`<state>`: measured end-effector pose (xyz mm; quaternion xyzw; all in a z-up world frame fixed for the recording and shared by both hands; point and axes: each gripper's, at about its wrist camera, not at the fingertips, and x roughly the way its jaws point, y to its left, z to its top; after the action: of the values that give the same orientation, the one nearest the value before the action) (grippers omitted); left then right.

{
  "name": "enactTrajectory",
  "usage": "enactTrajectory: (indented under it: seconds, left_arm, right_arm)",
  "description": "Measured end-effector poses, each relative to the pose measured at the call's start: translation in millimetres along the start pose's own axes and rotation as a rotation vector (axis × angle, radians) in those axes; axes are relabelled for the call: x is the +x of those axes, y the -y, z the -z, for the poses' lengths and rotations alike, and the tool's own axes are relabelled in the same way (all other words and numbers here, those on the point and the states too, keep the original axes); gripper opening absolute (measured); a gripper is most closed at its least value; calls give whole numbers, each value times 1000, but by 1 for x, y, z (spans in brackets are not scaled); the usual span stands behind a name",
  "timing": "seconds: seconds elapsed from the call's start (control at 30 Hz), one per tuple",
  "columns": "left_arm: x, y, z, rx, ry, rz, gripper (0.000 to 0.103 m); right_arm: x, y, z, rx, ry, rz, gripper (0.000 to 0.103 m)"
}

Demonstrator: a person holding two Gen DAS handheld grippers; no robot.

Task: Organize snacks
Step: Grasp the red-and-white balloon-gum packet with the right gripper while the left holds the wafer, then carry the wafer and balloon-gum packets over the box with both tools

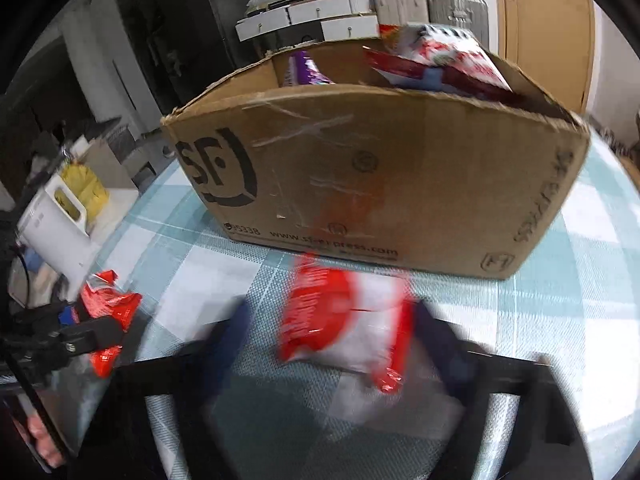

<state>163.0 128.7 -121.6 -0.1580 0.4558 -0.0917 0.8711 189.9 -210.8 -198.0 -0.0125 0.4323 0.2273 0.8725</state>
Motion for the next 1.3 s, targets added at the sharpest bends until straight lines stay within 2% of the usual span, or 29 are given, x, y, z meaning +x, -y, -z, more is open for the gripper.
enactTrajectory:
  seconds: [0.13, 0.33, 0.77, 1.03, 1.3]
  left_arm:
    - [-5, 3, -1, 9, 12, -3, 47]
    - [-9, 10, 1, 21, 19, -8, 47]
    - [-26, 41, 4, 86, 41, -17, 47]
    - [-33, 65, 0, 130, 54, -9, 47]
    - [-33, 91, -8, 172, 58, 6, 47]
  right_arm:
    - [1, -3, -1, -8, -1, -44, 50]
    - [-8, 1, 5, 24, 7, -97, 49]
    - [-65, 6, 21, 43, 91, -166, 49]
    - [-109, 16, 28, 50, 151, -186, 49]
    - [-143, 32, 29, 40, 202, -157, 49]
